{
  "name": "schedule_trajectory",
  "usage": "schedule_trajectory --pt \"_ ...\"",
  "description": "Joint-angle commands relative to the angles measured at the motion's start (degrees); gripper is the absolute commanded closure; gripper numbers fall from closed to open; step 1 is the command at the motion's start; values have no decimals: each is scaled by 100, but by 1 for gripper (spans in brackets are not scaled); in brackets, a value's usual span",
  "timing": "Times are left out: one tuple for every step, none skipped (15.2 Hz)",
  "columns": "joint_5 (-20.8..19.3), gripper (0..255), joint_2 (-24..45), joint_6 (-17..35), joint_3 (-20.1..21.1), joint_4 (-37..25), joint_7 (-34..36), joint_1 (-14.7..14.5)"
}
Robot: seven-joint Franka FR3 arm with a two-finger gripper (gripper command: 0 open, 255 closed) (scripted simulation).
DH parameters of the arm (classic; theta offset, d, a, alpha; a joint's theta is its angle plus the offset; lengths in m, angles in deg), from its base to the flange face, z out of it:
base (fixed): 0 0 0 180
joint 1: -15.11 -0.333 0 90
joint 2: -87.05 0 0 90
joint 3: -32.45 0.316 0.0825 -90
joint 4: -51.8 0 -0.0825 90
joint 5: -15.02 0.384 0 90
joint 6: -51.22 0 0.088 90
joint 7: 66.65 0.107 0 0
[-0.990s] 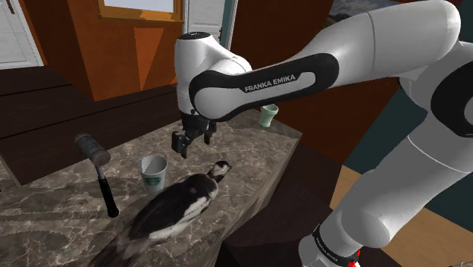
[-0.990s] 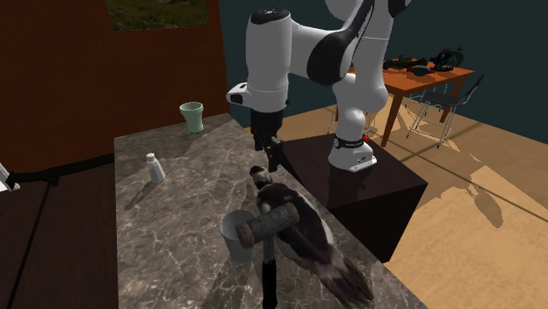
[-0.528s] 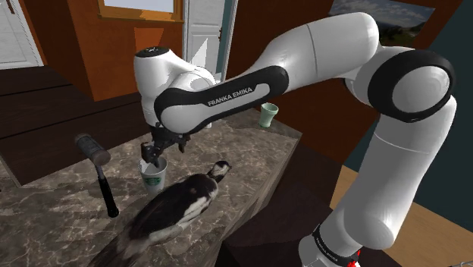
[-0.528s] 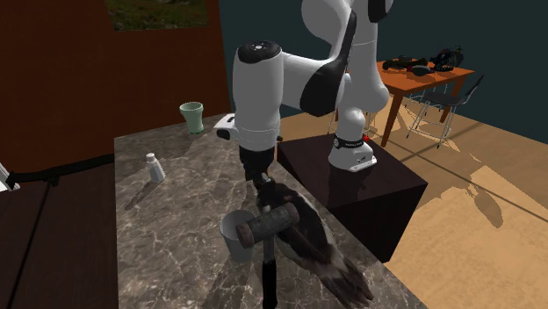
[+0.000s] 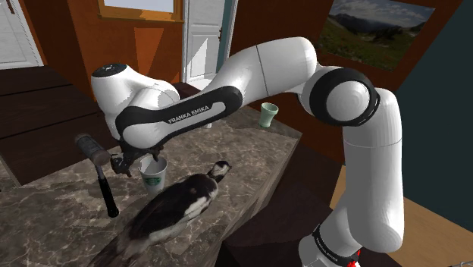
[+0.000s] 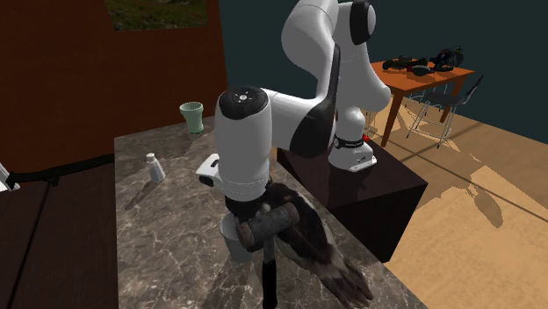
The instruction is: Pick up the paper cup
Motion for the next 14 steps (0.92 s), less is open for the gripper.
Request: schedule_trajectory --pt "-64 0 127 68 -29 -45 65 -61" --pt "-85 0 161 124 -41 -19 83 -66" --pt "-105 0 196 179 -53 6 101 -71" --pt "-127 0 231 234 -66 30 119 -77" --pt "-148 0 268 289 -78 52 137 -83" --pt "-170 0 306 343 -92 72 155 -89" --pt "-182 0 327 374 -99 83 166 -93" --pt "-182 0 327 374 -99 84 166 -93" --pt "-182 255 322 376 -98 91 168 -92" --pt "-183 255 326 377 -99 88 170 -95" --pt "-183 255 324 382 -99 96 172 -94" --pt "-183 255 324 381 -98 95 172 -94" --pt "-183 255 324 381 -98 95 172 -94" --pt "-183 255 324 381 -98 95 172 -94"
